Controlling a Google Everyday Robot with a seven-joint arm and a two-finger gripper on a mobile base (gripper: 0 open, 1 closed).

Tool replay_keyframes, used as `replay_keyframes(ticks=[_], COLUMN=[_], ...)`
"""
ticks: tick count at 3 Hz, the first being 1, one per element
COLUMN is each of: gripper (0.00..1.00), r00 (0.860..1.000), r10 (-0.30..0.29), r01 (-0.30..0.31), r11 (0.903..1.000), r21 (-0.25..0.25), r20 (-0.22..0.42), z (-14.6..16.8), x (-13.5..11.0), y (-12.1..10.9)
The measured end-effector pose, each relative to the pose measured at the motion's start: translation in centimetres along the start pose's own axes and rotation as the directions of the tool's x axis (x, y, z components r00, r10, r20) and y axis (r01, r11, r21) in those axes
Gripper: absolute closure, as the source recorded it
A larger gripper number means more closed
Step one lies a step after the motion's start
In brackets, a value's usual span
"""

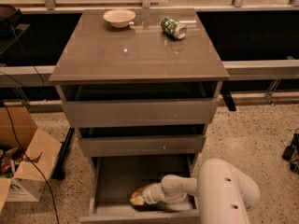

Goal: Pick orange from bottom drawer and place on counter

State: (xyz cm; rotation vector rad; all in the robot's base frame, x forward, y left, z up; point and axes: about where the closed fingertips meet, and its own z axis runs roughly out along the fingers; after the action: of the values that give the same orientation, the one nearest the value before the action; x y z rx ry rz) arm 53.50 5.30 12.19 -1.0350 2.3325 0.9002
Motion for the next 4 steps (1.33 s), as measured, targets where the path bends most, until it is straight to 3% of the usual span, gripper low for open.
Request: replay_keyframes(ticks=[1,2,3,4], gripper=[0.96,1.0,1.0,1.0], r00=[1.0,0.998,0.984,0.944], r10=[0.002,-0.019,-0.101,-0.198], r01=[-0.001,0.022,0.117,0.242], r11=[0.9998,0.9983,0.9878,0.959], r21=[-0.017,-0.054,-0.103,-0.146], r20=[0.017,0.067,0.144,0.264], z=[0.1,-2.4,-6.9,-13.4], x=[-0.7,-4.0,-8.3,-13.0], y=[1.2,2.5,4.2,6.2])
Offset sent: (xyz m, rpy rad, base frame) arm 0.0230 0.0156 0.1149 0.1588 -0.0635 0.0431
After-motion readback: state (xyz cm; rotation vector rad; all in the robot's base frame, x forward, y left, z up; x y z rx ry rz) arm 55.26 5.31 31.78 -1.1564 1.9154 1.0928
